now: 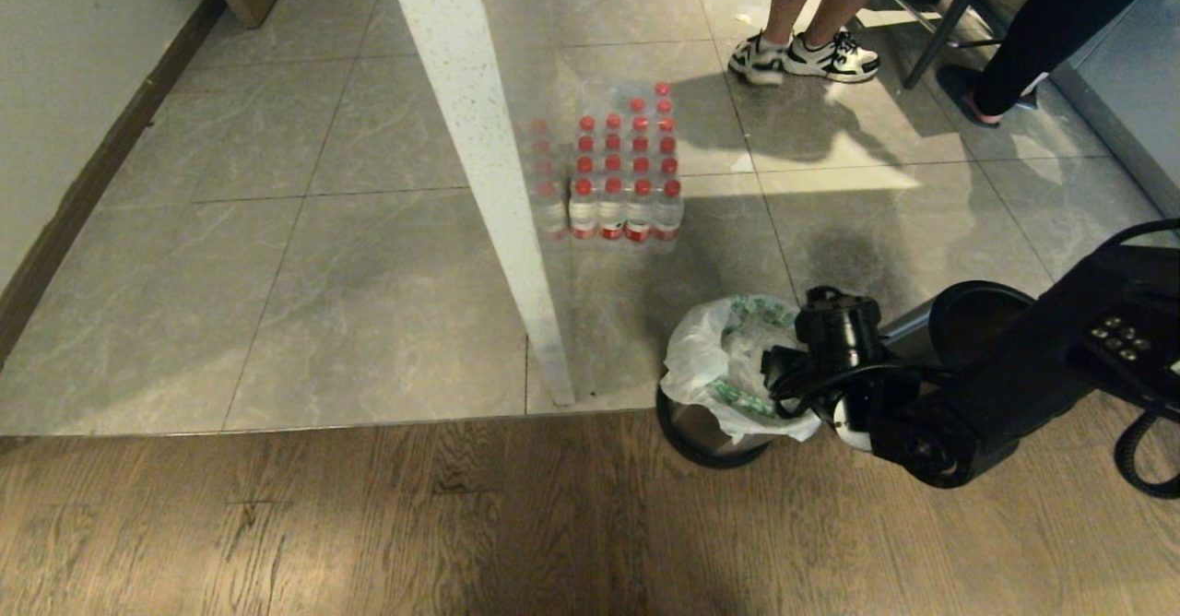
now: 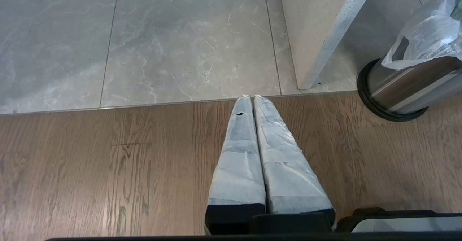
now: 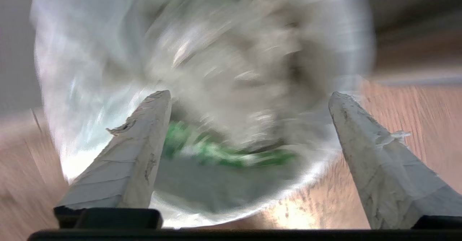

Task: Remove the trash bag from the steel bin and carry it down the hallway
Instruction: Pick up the trash bag

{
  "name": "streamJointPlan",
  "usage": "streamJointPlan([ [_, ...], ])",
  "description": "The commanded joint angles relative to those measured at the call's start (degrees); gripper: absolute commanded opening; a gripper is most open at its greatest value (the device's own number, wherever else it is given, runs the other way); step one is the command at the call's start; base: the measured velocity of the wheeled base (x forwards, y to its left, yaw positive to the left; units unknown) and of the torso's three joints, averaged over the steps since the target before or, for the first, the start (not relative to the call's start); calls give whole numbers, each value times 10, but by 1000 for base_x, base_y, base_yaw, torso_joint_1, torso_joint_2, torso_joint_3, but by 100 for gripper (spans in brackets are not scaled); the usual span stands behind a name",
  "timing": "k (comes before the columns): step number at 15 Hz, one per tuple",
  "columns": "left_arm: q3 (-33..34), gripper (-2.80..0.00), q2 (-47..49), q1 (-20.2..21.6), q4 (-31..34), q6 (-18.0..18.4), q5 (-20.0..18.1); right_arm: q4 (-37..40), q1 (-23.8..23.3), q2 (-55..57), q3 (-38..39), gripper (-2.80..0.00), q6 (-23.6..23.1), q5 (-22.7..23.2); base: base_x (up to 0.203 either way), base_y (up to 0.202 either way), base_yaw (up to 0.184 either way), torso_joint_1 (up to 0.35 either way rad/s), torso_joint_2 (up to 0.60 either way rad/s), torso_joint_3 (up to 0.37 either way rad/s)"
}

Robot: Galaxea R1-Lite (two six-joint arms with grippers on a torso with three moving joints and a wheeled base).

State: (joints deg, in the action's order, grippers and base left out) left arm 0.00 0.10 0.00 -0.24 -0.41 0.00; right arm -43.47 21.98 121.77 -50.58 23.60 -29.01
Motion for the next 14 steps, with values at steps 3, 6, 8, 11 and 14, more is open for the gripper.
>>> streamJointPlan([
  [3, 0, -280, 0, 0, 0, 0, 0, 46, -25, -102, 61, 0, 138, -2, 0, 0, 0, 0, 0, 0],
  [6, 0, -280, 0, 0, 0, 0, 0, 64, -53, -105, 125, 0, 232, -2, 0, 0, 0, 0, 0, 0],
  [8, 0, -280, 0, 0, 0, -1, 0, 58, -54, -90, 134, 0, 294, 5, 0, 0, 0, 0, 0, 0],
  [11, 0, -280, 0, 0, -1, 0, 0, 56, -61, -61, 126, 0, 366, 28, 0, 0, 0, 0, 0, 0],
  [14, 0, -280, 0, 0, 0, -1, 0, 56, -62, -26, 96, 0, 437, 60, 0, 0, 0, 0, 0, 0],
])
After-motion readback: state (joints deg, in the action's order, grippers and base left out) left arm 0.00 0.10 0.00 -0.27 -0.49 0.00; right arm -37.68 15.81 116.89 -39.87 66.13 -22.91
